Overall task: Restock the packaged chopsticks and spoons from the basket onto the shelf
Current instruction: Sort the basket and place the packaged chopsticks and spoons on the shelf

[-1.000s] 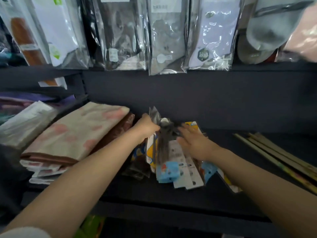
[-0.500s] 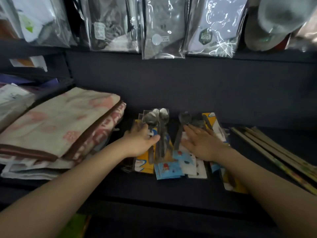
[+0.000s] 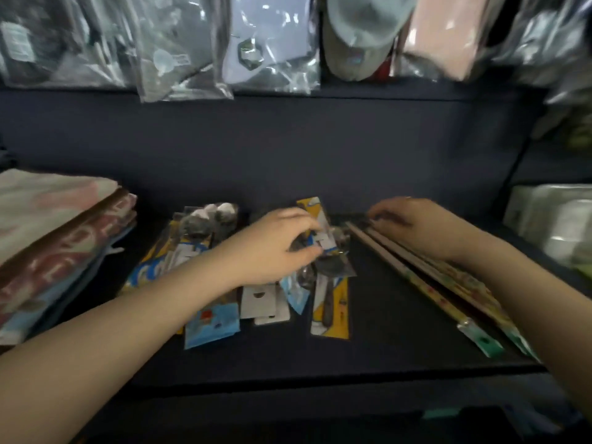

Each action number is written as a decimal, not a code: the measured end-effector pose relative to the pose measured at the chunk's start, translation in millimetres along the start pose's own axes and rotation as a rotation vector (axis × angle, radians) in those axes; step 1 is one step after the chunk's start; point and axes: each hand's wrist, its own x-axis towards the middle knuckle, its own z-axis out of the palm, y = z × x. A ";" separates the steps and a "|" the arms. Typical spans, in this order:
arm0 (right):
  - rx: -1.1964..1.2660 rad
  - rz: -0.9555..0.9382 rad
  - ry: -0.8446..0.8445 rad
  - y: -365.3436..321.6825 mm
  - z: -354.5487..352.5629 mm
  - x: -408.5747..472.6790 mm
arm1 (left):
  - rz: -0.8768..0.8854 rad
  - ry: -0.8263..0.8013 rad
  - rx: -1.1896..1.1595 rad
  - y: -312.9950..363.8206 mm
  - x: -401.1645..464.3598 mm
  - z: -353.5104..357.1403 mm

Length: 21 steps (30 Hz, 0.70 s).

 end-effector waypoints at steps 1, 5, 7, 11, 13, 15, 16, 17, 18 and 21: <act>-0.022 0.060 0.007 19.1 -7.0 -13.2 | 0.061 -0.052 0.003 12.8 10.1 4.7; -0.062 0.131 -0.181 69.0 1.0 -54.6 | 0.177 -0.271 0.183 54.7 49.0 34.9; -0.035 0.116 -0.318 76.2 13.7 -67.3 | 0.163 -0.365 0.327 71.0 65.0 52.4; -0.098 0.153 -0.261 87.5 27.4 -76.9 | 0.042 -0.490 0.361 88.2 90.5 78.2; -0.156 0.203 -0.191 96.2 29.5 -80.5 | 0.026 -0.504 0.315 92.7 101.9 86.3; -0.076 0.260 -0.114 105.7 27.7 -84.2 | 0.045 -0.519 0.275 96.4 112.5 95.5; 0.016 0.283 -0.071 109.2 24.7 -85.4 | 0.065 -0.526 0.259 98.5 117.0 100.8; 0.105 0.300 -0.035 112.3 21.1 -85.7 | 0.088 -0.528 0.243 100.7 121.4 106.3; 0.168 0.307 -0.006 114.4 17.7 -85.4 | 0.104 -0.523 0.222 102.7 125.4 111.1; 0.208 0.348 0.015 117.9 15.1 -80.2 | 0.104 -0.488 0.155 104.2 138.7 117.4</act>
